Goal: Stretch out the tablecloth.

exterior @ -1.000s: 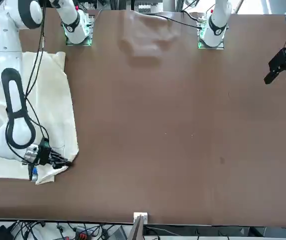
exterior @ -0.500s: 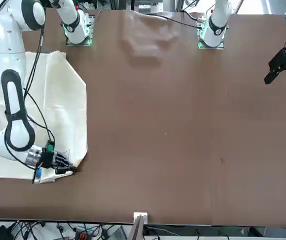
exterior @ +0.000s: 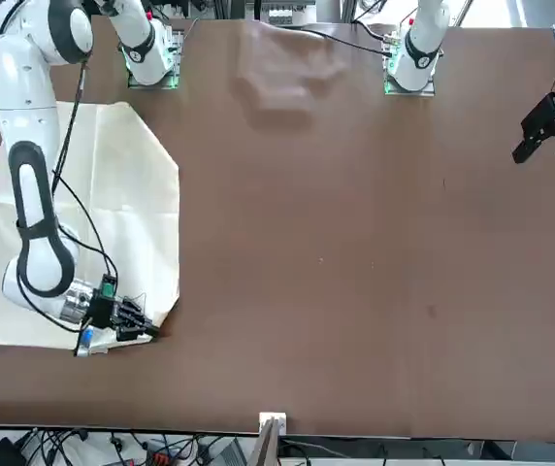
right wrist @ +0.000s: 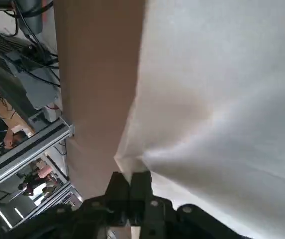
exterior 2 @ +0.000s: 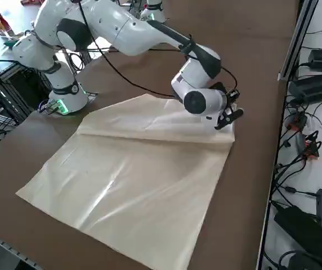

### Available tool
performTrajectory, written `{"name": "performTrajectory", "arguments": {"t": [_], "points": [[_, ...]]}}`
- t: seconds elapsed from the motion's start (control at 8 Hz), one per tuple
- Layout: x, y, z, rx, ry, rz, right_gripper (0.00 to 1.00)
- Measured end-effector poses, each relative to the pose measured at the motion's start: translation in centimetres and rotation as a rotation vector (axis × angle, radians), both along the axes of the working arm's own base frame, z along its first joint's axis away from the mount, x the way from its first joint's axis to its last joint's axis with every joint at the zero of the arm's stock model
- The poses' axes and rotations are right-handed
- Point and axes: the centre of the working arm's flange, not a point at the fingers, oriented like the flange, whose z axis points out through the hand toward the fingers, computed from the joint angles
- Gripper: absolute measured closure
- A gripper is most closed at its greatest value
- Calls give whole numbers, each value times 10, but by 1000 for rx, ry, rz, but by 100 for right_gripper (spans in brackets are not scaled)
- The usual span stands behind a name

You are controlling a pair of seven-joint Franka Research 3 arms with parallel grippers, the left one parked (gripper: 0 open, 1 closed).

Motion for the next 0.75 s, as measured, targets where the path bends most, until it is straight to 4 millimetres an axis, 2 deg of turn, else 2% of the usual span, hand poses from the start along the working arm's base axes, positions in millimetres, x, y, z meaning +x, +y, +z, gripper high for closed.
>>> {"name": "performTrajectory", "arguments": {"t": [0.75], "points": [[5,47,-12,67,2,12,98]]}}
